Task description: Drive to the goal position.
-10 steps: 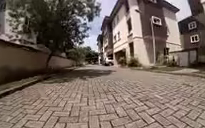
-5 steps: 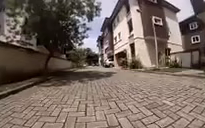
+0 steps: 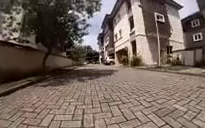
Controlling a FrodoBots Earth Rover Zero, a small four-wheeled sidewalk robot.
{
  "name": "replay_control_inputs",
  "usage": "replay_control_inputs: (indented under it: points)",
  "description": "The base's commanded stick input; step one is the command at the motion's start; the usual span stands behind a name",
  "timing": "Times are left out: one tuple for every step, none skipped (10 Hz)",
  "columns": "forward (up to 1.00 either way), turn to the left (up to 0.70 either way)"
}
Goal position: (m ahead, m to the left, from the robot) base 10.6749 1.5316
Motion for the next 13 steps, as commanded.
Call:
replay_control_inputs:
  points:
    - [0.5,0.5]
    - [0.5,0.45]
    - [0.5,0.14]
    - [0.5,0.0]
    - [0.5,0.0]
    - [0.5,0.0]
    - [0.5,0.0]
    - [0.5,0.0]
    - [0.5,0.0]
    - [0.5,0.0]
    - [0.5,0.0]
    - [0.5,0.0]
    - [0.5,0.0]
